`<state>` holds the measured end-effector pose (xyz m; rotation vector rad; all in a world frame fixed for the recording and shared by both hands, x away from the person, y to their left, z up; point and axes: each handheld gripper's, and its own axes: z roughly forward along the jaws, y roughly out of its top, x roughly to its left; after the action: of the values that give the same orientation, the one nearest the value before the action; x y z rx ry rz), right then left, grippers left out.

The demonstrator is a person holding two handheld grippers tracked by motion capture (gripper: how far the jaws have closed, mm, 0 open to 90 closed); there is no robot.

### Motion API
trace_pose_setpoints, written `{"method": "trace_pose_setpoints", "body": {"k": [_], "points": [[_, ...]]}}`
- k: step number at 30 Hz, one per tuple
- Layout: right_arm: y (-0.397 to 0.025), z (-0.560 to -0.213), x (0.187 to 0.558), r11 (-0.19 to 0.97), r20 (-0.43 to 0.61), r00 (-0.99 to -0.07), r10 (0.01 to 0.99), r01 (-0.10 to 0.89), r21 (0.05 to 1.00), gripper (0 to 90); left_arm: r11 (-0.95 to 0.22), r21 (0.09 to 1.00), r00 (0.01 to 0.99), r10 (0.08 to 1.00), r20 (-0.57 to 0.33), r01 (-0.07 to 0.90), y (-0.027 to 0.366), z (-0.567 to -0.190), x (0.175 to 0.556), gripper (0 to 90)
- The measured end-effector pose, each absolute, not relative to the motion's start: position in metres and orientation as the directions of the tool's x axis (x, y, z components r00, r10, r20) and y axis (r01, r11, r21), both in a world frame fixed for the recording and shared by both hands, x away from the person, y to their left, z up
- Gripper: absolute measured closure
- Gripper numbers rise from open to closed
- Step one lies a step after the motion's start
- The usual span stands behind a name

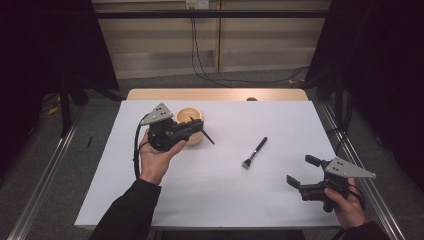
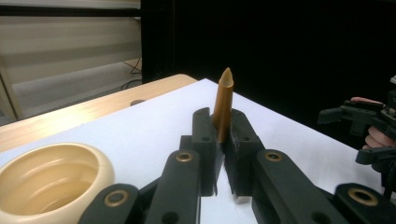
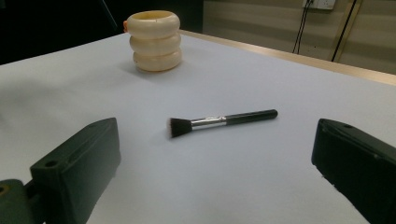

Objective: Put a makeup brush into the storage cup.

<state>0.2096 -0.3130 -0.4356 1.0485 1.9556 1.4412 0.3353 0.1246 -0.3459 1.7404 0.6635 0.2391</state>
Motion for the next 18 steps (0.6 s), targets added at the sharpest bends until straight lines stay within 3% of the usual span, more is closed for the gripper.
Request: {"method": "trace_pose_setpoints", "body": {"k": [18], "points": [[-0.313, -0.438, 0.213, 0.150, 0.051, -0.598, 0.800, 0.281, 0.948, 0.4, -0.150, 0.943, 0.777, 0.612, -0.147, 0.297, 0.132, -0.338, 0.361, 83.8]]}}
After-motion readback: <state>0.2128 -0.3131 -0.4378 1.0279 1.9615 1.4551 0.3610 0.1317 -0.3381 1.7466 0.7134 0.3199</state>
